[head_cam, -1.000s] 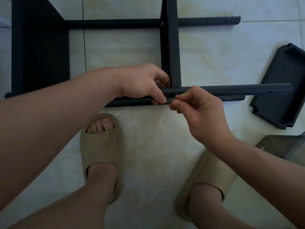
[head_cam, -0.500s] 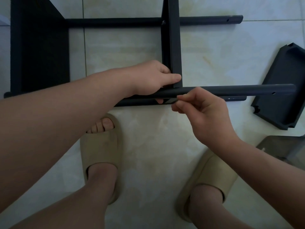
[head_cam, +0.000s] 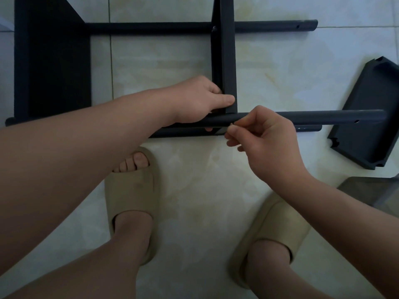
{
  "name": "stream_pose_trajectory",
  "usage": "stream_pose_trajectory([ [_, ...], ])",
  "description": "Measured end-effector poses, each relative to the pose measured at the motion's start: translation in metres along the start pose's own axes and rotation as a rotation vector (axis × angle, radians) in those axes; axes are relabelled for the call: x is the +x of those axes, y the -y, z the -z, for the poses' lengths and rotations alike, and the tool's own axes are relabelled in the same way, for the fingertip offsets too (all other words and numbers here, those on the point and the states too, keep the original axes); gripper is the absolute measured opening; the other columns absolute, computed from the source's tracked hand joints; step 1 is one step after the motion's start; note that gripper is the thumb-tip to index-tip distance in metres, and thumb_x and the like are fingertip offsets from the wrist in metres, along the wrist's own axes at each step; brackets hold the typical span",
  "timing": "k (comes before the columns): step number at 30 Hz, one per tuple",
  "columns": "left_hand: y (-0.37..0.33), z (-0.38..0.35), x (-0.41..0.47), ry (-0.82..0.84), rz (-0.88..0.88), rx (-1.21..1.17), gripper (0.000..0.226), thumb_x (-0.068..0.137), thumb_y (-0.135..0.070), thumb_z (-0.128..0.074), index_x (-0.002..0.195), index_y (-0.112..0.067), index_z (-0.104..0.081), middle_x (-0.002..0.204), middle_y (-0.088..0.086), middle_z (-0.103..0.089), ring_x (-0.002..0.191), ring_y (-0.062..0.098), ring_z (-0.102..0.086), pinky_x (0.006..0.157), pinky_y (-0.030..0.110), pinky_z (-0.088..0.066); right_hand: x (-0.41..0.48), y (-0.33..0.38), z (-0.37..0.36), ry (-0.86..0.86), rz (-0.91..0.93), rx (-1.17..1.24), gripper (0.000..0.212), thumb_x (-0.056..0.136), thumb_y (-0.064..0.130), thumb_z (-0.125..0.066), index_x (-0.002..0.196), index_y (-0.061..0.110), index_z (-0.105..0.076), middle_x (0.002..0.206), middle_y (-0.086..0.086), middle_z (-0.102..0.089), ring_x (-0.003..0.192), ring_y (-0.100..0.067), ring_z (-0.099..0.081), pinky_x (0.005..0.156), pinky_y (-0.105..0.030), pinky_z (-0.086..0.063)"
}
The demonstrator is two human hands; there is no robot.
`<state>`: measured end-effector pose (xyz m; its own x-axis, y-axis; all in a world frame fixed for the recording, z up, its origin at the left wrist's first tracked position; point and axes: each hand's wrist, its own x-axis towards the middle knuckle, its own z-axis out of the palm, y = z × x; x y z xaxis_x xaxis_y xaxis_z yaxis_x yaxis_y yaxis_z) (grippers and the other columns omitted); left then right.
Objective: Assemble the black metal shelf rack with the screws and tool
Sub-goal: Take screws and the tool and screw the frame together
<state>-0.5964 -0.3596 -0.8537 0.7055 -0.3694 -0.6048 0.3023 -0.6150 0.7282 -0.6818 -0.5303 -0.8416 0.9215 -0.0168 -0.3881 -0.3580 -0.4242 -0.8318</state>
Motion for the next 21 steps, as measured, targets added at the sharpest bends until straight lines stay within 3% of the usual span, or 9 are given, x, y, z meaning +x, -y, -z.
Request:
stream_pose_trajectory([
  [4, 0.002, -0.002, 0.001, -0.033, -0.025, -0.041, 0.037, 0.098, -0.042, -0.059, 0.093, -0.006, -0.066, 0.068, 0.007, -0.073, 0.059, 0.013, -0.065, 0.066, 0.030, -0.049, 0.004, 0.006, 0.004, -0.005, 0.024, -0.238, 0.023, 0.093, 0.023, -0.072, 0.080, 0.026, -0.053, 0.072, 0.015, -0.073, 0.071, -0.012, -0.071, 0.066, -0.035, -0.054],
  [9, 0.000, -0.003, 0.000, -0.054, -0.022, -0.010, 0.033, 0.098, -0.043, -0.058, 0.083, -0.013, -0.063, 0.067, 0.006, -0.072, 0.061, 0.015, -0.063, 0.070, 0.034, -0.049, 0.011, 0.017, 0.011, -0.014, 0.105, -0.620, 0.028, 0.090, 0.041, -0.070, 0.081, 0.025, -0.048, 0.068, 0.008, -0.068, 0.074, -0.021, -0.064, 0.067, -0.041, -0.054],
  [11, -0.002, -0.006, -0.002, -0.114, -0.025, 0.038, 0.034, 0.097, -0.044, -0.058, 0.077, -0.017, -0.060, 0.069, 0.003, -0.067, 0.062, 0.015, -0.058, 0.067, 0.032, -0.045, 0.008, 0.018, 0.014, -0.001, 0.131, -0.635, 0.028, 0.090, 0.042, -0.070, 0.081, 0.023, -0.050, 0.067, 0.008, -0.066, 0.075, -0.022, -0.062, 0.066, -0.040, -0.052],
  [13, -0.005, -0.008, -0.006, -0.186, -0.013, 0.077, 0.034, 0.097, -0.047, -0.056, 0.084, -0.016, -0.062, 0.080, 0.000, -0.067, 0.072, 0.016, -0.059, 0.070, 0.033, -0.045, 0.004, 0.016, 0.019, 0.055, 0.139, -0.548, 0.023, 0.091, 0.039, -0.071, 0.087, 0.024, -0.054, 0.070, 0.012, -0.066, 0.077, -0.018, -0.062, 0.070, -0.041, -0.053],
  [15, -0.011, -0.008, -0.014, -0.293, 0.017, 0.103, 0.033, 0.098, -0.048, -0.052, 0.098, -0.016, -0.062, 0.092, -0.003, -0.067, 0.084, 0.017, -0.062, 0.075, 0.034, -0.047, -0.005, 0.012, 0.030, 0.116, 0.151, -0.456, 0.021, 0.091, 0.038, -0.072, 0.101, 0.025, -0.059, 0.084, 0.016, -0.069, 0.085, -0.006, -0.064, 0.079, -0.039, -0.054],
  [17, -0.024, -0.004, -0.025, -0.433, -0.009, 0.188, 0.029, 0.098, -0.046, -0.051, 0.103, -0.018, -0.058, 0.095, -0.005, -0.063, 0.089, 0.018, -0.058, 0.074, 0.035, -0.044, -0.019, 0.007, 0.048, 0.159, 0.197, -0.465, 0.034, 0.093, 0.043, -0.066, 0.121, 0.025, -0.060, 0.108, 0.015, -0.069, 0.102, -0.001, -0.062, 0.091, -0.033, -0.053],
  [21, -0.071, -0.011, -0.042, -0.503, -0.231, 0.377, 0.024, 0.098, -0.038, -0.051, 0.110, -0.019, -0.058, 0.111, -0.001, -0.057, 0.105, 0.024, -0.053, 0.092, 0.042, -0.046, -0.048, -0.003, 0.095, 0.148, 0.307, -0.646, 0.056, 0.097, 0.044, -0.057, 0.147, 0.022, -0.050, 0.146, 0.004, -0.053, 0.136, -0.014, -0.043, 0.109, -0.026, -0.034],
])
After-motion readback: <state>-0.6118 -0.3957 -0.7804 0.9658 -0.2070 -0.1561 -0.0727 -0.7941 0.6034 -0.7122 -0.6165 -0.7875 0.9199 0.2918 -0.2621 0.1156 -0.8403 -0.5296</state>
